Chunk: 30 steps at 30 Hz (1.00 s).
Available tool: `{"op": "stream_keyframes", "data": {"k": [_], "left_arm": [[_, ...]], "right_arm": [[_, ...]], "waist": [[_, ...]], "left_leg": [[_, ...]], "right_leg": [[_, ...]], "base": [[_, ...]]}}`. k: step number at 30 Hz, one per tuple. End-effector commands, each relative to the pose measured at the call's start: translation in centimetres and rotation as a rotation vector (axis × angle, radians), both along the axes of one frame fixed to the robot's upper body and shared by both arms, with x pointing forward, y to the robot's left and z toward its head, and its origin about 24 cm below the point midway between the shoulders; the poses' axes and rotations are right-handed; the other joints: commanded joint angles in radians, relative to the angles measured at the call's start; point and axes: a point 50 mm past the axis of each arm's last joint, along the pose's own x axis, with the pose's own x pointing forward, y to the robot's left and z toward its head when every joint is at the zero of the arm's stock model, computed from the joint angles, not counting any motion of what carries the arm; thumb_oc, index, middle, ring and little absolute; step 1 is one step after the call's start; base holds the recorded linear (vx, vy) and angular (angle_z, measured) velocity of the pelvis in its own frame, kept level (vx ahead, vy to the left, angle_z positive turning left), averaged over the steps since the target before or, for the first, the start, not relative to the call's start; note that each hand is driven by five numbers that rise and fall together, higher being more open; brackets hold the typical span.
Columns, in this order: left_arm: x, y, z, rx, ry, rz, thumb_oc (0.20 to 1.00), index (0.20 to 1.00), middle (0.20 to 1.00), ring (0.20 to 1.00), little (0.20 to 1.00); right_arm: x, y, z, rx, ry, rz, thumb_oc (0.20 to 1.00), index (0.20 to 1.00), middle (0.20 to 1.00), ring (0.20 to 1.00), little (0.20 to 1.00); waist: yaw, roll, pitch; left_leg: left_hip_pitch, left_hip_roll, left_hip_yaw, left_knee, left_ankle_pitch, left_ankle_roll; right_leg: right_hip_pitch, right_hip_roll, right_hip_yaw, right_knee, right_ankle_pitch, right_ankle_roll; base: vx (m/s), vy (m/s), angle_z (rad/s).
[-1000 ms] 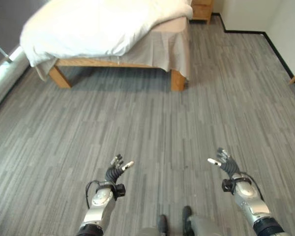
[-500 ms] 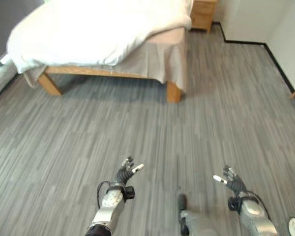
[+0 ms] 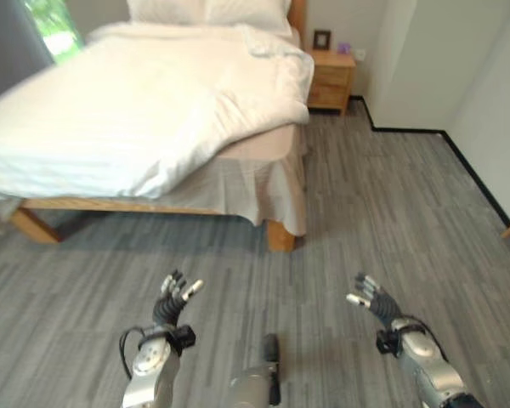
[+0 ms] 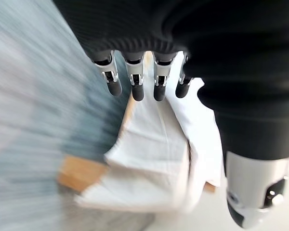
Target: Making the bed.
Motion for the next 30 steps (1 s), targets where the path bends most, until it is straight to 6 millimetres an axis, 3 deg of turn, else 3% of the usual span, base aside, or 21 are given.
{"op": "stream_keyframes", "data": {"k": [1,2,3,4,6,8,9,10,11,12,13,14,17,21,27,28,30], "left_arm": [[1.3,-1.4,1.8,0.042,-0.099,-0.091,1.000,1.000,1.000,1.000,1.000],[1.2,-1.8,1.6,0.062,-0.085,-0.121,1.000,1.000,1.000,1.000,1.000],[1.2,-2.2,1.6,0.071,-0.078,-0.145,1.000,1.000,1.000,1.000,1.000],[1.3,-2.2,1.7,0.067,-0.082,-0.144,1.000,1.000,1.000,1.000,1.000],[1.6,-2.4,1.7,0.060,-0.082,-0.155,1.000,1.000,1.000,1.000,1.000],[2.1,-2.9,2.3,0.085,-0.104,-0.213,1.000,1.000,1.000,1.000,1.000],[2.2,-3.7,2.4,0.076,-0.112,-0.263,1.000,1.000,1.000,1.000,1.000],[2.2,-4.1,2.2,0.072,-0.105,-0.293,1.000,1.000,1.000,1.000,1.000],[2.2,-4.1,2.2,0.072,-0.106,-0.293,1.000,1.000,1.000,1.000,1.000],[2.6,-5.6,2.1,0.068,-0.104,-0.366,1.000,1.000,1.000,1.000,1.000],[2.6,-5.6,2.1,0.067,-0.104,-0.366,1.000,1.000,1.000,1.000,1.000],[3.1,-7.3,2.2,0.080,-0.112,-0.444,1.000,1.000,1.000,1.000,1.000],[1.9,-7.6,1.4,0.050,-0.085,-0.471,1.000,1.000,1.000,1.000,1.000],[-0.3,-6.7,-0.4,-0.086,-0.003,-0.405,1.000,1.000,1.000,1.000,1.000],[-1.8,-5.4,-1.6,-0.070,0.067,-0.380,1.000,1.000,1.000,1.000,1.000],[-2.1,-5.1,-1.5,-0.059,0.071,-0.387,1.000,1.000,1.000,1.000,1.000],[-2.2,-5.0,-1.5,-0.052,0.071,-0.392,1.000,1.000,1.000,1.000,1.000]], "right_arm": [[3.7,0.8,4.3,-0.013,-0.227,0.046,1.000,1.000,1.000,1.000,1.000],[3.7,1.0,4.1,-0.017,-0.223,0.053,1.000,1.000,1.000,1.000,1.000],[3.9,1.3,4.3,-0.021,-0.228,0.054,1.000,1.000,1.000,1.000,1.000],[4.2,1.6,4.5,-0.011,-0.241,0.055,1.000,1.000,1.000,1.000,1.000],[5.4,2.7,5.4,0.029,-0.284,0.058,1.000,1.000,1.000,1.000,1.000],[6.1,2.9,5.9,0.052,-0.298,0.058,1.000,1.000,1.000,1.000,1.000],[6.1,2.5,6.0,0.045,-0.301,0.065,1.000,1.000,1.000,1.000,1.000],[5.9,2.2,6.0,0.032,-0.301,0.065,1.000,1.000,1.000,1.000,1.000],[5.9,2.2,6.0,0.032,-0.301,0.065,1.000,1.000,1.000,1.000,1.000],[5.3,0.7,6.1,-0.007,-0.310,0.045,1.000,1.000,1.000,1.000,1.000],[5.3,0.7,6.1,-0.008,-0.310,0.045,1.000,1.000,1.000,1.000,1.000],[4.9,-0.6,6.3,-0.029,-0.317,0.001,1.000,1.000,1.000,1.000,1.000],[5.6,-2.3,7.8,-0.077,-0.375,-0.029,1.000,1.000,1.000,1.000,1.000],[7.0,-3.8,10.9,-0.100,-0.505,-0.096,1.000,1.000,1.000,1.000,1.000],[7.7,-4.3,13.7,-0.140,-0.612,-0.079,1.000,1.000,1.000,1.000,1.000],[8.3,-5.4,15.1,-0.283,-0.641,-0.050,1.000,1.000,1.000,1.000,1.000],[8.7,-5.8,15.9,-0.352,-0.658,-0.046,1.000,1.000,1.000,1.000,1.000]], "waist": [[0.083,0.047,-0.014],[0.089,0.045,-0.009],[0.082,0.064,0.005],[0.070,0.084,0.026],[0.038,0.118,0.070],[0.003,0.128,0.084],[-0.018,0.124,0.087],[-0.029,0.113,0.092],[-0.031,0.114,0.092],[-0.055,0.088,0.084],[-0.058,0.089,0.087],[-0.059,0.065,0.067],[-0.035,0.055,0.039],[-0.015,0.048,0.013],[-0.001,0.048,-0.003],[0.006,0.047,-0.009],[0.007,0.047,-0.011]], "left_leg": [[0.077,0.097,-0.050,-0.092,0.064,-0.244],[0.100,0.065,-0.043,-0.073,0.018,-0.210],[0.143,0.056,-0.040,-0.068,-0.014,-0.186],[0.190,0.058,-0.049,-0.076,-0.028,-0.172],[0.277,0.063,-0.091,-0.089,-0.064,-0.156],[0.347,0.057,-0.140,-0.105,-0.074,-0.163],[0.378,0.047,-0.175,-0.112,-0.073,-0.175],[0.395,0.038,-0.208,-0.113,-0.085,-0.185],[0.394,0.039,-0.210,-0.113,-0.084,-0.185],[0.407,0.016,-0.300,-0.127,-0.109,-0.199],[0.412,0.016,-0.303,-0.128,-0.110,-0.199],[0.403,0.014,-0.378,-0.149,-0.119,-0.198],[0.397,0.020,-0.398,-0.143,-0.129,-0.209],[0.389,0.029,-0.436,-0.180,-0.119,-0.218],[0.390,0.030,-0.444,-0.180,-0.129,-0.226],[0.386,0.029,-0.452,-0.180,-0.128,-0.231],[0.384,0.027,-0.456,-0.180,-0.128,-0.232]], "right_leg": [[-0.156,-0.189,0.031,-0.010,0.265,0.083],[-0.191,-0.248,0.009,0.127,0.399,0.088],[-0.261,-0.273,0.007,0.276,0.473,0.086],[-0.344,-0.271,0.016,0.393,0.485,0.088],[-0.482,-0.258,0.003,0.478,0.394,0.063],[-0.562,-0.211,-0.007,0.365,0.304,0.045],[-0.578,-0.167,0.008,0.238,0.290,0.044],[-0.557,-0.151,0.024,0.120,0.286,0.051],[-0.554,-0.150,0.021,0.114,0.289,0.050],[-0.534,-0.099,0.156,-0.125,0.276,0.077],[-0.527,-0.099,0.153,-0.128,0.276,0.077],[-0.489,-0.083,0.249,-0.166,0.272,0.098],[-0.431,-0.094,0.202,-0.240,0.263,0.075],[-0.404,-0.079,0.176,-0.288,0.263,0.063],[-0.391,-0.065,0.161,-0.288,0.244,0.051],[-0.386,-0.066,0.151,-0.288,0.238,0.049],[-0.384,-0.067,0.147,-0.288,0.237,0.049]], "base": [[0.37,0.308,0.40],[0.54,0.467,-0.14],[0.50,0.462,-0.24],[0.45,0.396,0.07],[0.41,0.209,0.28],[0.51,0.007,0.43],[0.55,-0.096,1.06],[0.36,-0.099,1.41],[0.53,-0.173,1.85],[0.37,-0.116,1.88],[0.55,-0.271,1.70],[0.19,-0.154,1.68],[0.30,-0.166,2.68],[0.14,-0.095,0.23],[0.08,-0.021,-0.24],[0.05,0.013,-0.02],[0.02,0.006,-0.03]]}}
